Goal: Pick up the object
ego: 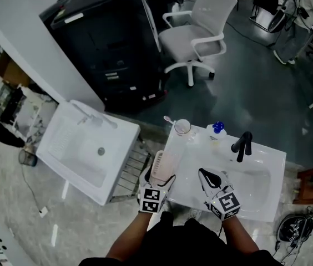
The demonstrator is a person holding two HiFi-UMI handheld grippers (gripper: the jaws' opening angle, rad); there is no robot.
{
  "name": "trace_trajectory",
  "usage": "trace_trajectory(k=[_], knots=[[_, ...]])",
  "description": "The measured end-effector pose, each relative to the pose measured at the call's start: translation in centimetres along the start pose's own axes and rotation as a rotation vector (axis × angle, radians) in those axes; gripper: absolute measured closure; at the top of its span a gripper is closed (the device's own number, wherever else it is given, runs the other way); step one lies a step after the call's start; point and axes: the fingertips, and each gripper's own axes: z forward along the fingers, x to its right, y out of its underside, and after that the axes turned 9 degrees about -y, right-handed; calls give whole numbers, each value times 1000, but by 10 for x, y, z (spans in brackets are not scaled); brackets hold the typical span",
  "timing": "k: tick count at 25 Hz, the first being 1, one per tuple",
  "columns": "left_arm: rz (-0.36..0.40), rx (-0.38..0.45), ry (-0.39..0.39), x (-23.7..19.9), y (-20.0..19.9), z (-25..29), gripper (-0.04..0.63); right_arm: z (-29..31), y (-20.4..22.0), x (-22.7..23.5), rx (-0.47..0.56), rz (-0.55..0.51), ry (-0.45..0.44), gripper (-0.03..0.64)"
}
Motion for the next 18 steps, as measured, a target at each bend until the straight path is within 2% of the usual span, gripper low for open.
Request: trace_trajectory(k=[10,15,18], knots=[[-37,292,-12,-5,-109,-39,138,-20,-30,26,87,-67,168,614],[-61,406,-8,-10,-148,-59,138,-28,-48,32,130,-96,209,614],[-71,446,4,-12,-161,-66,138,-34,-63,35,165,-117,237,614]])
